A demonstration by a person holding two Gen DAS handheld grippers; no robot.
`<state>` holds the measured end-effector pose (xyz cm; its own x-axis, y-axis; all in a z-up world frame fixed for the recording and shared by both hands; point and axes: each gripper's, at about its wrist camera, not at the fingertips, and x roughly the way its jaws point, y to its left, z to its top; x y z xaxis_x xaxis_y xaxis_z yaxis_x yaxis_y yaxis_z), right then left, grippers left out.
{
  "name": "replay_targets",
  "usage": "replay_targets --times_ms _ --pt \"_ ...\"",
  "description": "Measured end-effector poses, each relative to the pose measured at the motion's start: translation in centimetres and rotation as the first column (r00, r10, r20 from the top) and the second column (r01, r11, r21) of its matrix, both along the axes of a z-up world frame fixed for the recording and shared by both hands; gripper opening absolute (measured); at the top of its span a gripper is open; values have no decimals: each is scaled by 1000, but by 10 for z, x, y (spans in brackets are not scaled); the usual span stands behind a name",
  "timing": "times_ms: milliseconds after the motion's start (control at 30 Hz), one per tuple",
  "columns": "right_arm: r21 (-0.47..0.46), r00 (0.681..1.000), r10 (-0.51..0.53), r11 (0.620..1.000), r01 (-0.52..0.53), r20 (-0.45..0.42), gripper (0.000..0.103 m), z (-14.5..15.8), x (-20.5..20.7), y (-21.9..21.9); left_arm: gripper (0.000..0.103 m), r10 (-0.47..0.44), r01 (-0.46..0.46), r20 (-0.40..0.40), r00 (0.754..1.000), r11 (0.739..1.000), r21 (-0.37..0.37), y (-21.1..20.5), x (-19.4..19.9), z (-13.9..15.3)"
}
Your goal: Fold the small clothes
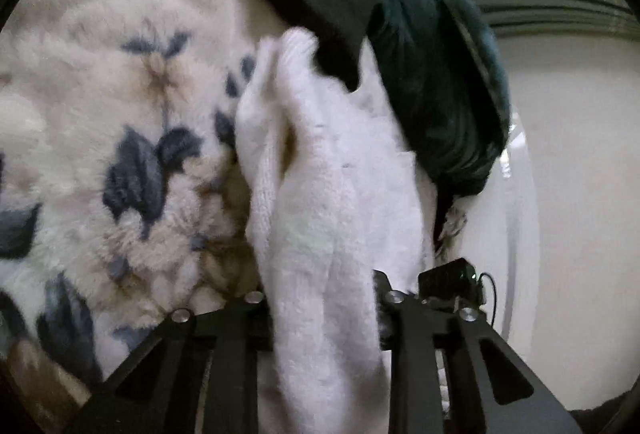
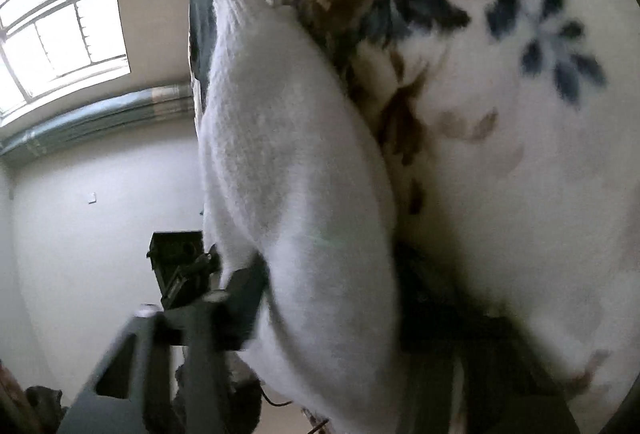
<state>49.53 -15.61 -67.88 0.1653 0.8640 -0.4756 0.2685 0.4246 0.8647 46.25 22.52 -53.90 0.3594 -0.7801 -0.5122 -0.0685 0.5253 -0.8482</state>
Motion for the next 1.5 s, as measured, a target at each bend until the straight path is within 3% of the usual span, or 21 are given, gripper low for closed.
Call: replay_targets --times_ms 167,367,600,700,833,900,1033,1067,1133,1167,1200,1267,1367,1467,1500 --pt "-49 997 -33 998 36 69 36 38 0 5 18 -3 4 86 996 1000 -13 5 2 45" --pt "-28 985 -54 998 60 165 35 99 17 15 18 15 -12 179 984 1000 -18 22 30 102" --pt "-5 954 -61 998 65 293 35 184 92 45 18 60 -59 283 957 998 -11 58 116 180" --pt "4 937 -72 997 75 341 35 212 143 68 18 64 -71 302 951 997 12 79 167 190" --pt "-16 927 -86 995 99 364 35 215 216 103 19 36 -61 274 961 995 85 100 238 168" --pt "-43 931 -80 994 102 357 35 199 250 124 19 26 -58 214 977 988 146 110 274 131" --pt "-121 950 -66 987 107 307 35 148 290 149 26 25 -36 51 998 973 227 125 302 50" --pt "-148 954 -58 983 105 294 39 134 300 155 33 33 -37 19 999 972 233 127 302 38" --pt "-191 964 -65 975 116 256 48 110 309 160 38 69 -68 -3 998 988 142 139 291 21" --pt "-188 967 -71 975 119 245 58 107 309 159 42 85 -85 7 996 990 115 143 283 22" --pt "-199 969 -65 973 114 238 63 106 313 160 49 104 -104 9 995 989 103 149 272 23" --pt "-266 969 -19 960 86 245 67 119 307 160 53 127 -128 19 992 991 41 158 248 23" --pt "-363 957 81 931 27 280 67 136 285 162 54 118 -118 11 993 993 5 156 220 24" --pt "-351 969 63 936 25 237 66 129 269 153 52 122 -123 43 992 992 33 146 205 23" --pt "-341 972 38 939 45 232 65 127 264 148 41 123 -126 68 990 991 52 141 204 26"
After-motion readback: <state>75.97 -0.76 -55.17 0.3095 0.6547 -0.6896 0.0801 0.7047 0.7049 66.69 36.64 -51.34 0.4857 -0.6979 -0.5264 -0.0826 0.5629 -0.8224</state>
